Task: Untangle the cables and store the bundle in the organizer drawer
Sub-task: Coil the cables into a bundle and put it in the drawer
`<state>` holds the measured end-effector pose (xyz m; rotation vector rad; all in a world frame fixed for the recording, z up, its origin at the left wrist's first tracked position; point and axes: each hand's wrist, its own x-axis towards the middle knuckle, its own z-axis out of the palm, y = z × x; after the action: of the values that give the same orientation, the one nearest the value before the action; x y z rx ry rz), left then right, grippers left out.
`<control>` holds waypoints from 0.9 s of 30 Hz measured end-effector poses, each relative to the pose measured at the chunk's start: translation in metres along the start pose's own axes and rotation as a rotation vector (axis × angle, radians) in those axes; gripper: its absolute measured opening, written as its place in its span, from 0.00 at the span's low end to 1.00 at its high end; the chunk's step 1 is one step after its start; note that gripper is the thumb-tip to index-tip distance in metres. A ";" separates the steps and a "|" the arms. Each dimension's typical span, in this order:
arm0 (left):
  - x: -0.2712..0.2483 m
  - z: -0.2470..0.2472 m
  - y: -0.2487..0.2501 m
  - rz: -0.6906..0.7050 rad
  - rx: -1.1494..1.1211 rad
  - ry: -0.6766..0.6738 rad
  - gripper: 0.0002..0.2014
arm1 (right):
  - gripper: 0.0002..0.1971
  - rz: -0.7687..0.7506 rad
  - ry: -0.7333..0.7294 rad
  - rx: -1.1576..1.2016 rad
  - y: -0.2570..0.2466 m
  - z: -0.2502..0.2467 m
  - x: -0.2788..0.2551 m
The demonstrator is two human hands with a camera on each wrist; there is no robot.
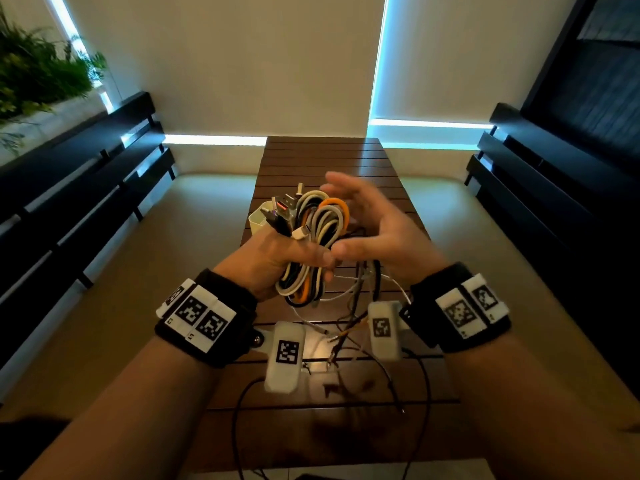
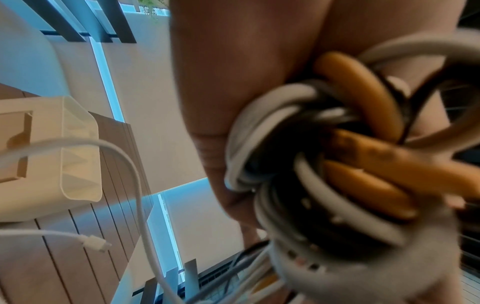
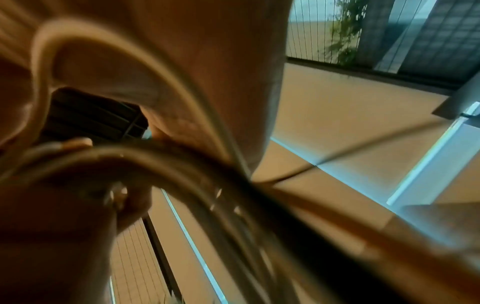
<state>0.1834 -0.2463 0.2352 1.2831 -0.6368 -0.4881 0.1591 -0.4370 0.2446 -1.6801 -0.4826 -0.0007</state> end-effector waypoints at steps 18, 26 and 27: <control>-0.002 -0.009 -0.018 -0.038 -0.299 0.173 0.19 | 0.03 0.306 0.011 -0.208 0.034 0.010 -0.019; -0.004 -0.012 -0.023 -0.053 -0.297 0.296 0.08 | 0.07 0.226 0.189 -0.307 0.034 0.010 -0.024; -0.004 -0.008 -0.027 -0.056 -0.295 0.330 0.11 | 0.10 0.210 0.207 -0.228 0.031 0.012 -0.025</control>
<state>0.1864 -0.2437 0.2069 1.0703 -0.2410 -0.3879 0.1430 -0.4358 0.2063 -1.9239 -0.1525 -0.0785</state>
